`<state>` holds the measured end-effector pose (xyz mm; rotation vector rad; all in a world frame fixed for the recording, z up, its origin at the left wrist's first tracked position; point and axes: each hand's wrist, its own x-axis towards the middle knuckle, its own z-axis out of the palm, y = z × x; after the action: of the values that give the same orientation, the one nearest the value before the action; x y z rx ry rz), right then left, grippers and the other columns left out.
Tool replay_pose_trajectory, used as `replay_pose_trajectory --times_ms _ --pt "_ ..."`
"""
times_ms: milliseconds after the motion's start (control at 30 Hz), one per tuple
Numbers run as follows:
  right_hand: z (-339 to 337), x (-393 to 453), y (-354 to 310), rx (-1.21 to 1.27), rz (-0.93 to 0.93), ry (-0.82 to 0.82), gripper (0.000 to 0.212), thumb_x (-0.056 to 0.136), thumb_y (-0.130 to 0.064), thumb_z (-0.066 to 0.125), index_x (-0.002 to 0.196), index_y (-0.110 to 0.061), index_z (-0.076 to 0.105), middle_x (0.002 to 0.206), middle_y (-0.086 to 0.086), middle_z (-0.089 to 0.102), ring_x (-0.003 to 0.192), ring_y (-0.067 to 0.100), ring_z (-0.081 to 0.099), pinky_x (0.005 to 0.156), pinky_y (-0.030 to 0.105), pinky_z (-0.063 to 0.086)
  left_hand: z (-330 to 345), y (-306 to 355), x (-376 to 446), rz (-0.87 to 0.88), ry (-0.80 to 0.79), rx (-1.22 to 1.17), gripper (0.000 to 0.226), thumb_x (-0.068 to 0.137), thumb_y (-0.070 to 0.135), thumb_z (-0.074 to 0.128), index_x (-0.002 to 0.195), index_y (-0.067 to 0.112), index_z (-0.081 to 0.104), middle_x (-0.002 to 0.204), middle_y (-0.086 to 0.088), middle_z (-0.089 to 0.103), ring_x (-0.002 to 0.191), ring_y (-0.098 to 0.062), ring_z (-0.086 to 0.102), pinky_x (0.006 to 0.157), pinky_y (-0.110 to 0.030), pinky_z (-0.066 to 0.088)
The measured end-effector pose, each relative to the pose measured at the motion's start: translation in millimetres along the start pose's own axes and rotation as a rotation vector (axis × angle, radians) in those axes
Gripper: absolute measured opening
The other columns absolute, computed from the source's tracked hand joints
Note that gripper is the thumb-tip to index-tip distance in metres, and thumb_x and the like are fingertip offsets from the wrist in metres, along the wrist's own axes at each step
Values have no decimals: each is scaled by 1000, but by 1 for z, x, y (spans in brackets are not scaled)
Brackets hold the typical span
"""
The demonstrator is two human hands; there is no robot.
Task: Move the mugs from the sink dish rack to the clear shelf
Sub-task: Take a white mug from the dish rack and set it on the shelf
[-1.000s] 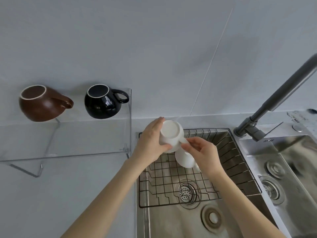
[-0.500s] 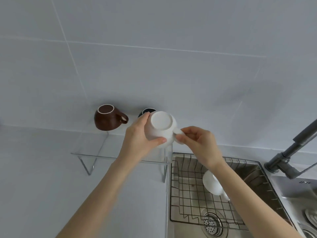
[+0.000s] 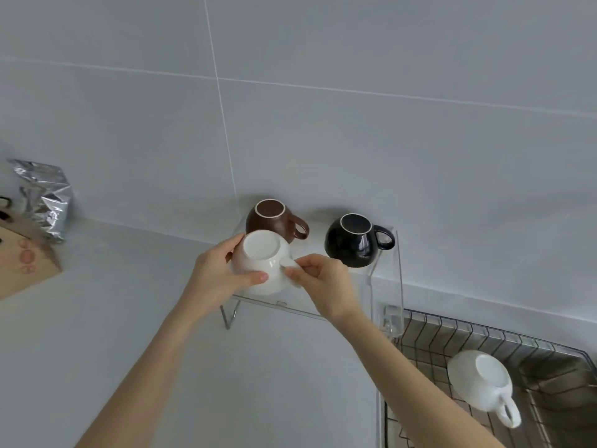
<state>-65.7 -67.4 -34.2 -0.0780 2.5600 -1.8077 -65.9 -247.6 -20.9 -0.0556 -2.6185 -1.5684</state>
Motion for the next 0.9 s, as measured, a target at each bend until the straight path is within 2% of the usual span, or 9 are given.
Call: replay_pose_trajectory --times_ms 67,200,433,500,567,667,767,833,900 --pt "11 2 2 -15 6 12 20 77 -26 68 86 -8 70 81 10 74 77 21 67 77 36 53 -7 -9 7 -38 -32 -17 77 46 24 86 117 25 55 103 12 63 99 -6 57 83 -10 43" --pt "28 5 7 -27 33 31 20 77 -26 68 85 -8 70 80 11 74 77 24 67 77 37 54 -18 -23 14 -101 -99 -14 105 32 42 81 128 17 48 128 0 58 118 -12 53 105 -35 40" --pt "39 7 7 -47 51 39 23 78 -29 67 83 -7 70 71 6 70 61 15 60 64 28 52 -22 -30 22 -111 -145 -43 99 40 24 81 130 13 43 118 7 54 116 -8 49 98 -24 35" --pt "40 7 7 -52 54 44 24 78 -30 67 84 -7 70 71 5 71 60 14 60 59 22 49 -23 -31 23 -113 -160 -46 101 38 27 82 130 13 43 115 12 55 116 -8 49 99 -24 35" --pt "40 7 7 -56 59 50 25 78 -31 66 85 -7 70 74 6 72 62 17 62 60 22 49 -23 -30 24 -112 -172 -54 103 34 33 81 129 14 44 111 18 56 113 -6 51 99 -24 35" --pt "40 7 7 -56 56 49 24 79 -29 66 86 -7 70 77 10 74 69 23 66 65 28 51 -23 -31 23 -114 -164 -59 99 40 25 81 131 13 42 119 8 55 116 -8 49 100 -25 34" --pt "39 8 7 -56 52 45 23 79 -29 66 87 -8 70 78 9 74 69 24 67 59 21 49 -22 -30 23 -110 -165 -62 105 35 33 81 131 14 42 121 6 54 116 -7 49 101 -26 34" --pt "39 8 7 -46 53 39 23 79 -28 66 88 -8 70 79 8 74 69 22 66 55 15 47 -22 -30 23 -111 -167 -61 100 40 26 81 131 13 42 121 6 53 118 -9 48 102 -26 34" --pt "38 7 7 -39 55 32 23 79 -28 66 91 -9 69 83 8 74 72 20 66 58 16 48 -22 -29 23 -110 -179 -54 96 43 23 80 131 13 42 117 9 55 118 -10 49 100 -25 34"
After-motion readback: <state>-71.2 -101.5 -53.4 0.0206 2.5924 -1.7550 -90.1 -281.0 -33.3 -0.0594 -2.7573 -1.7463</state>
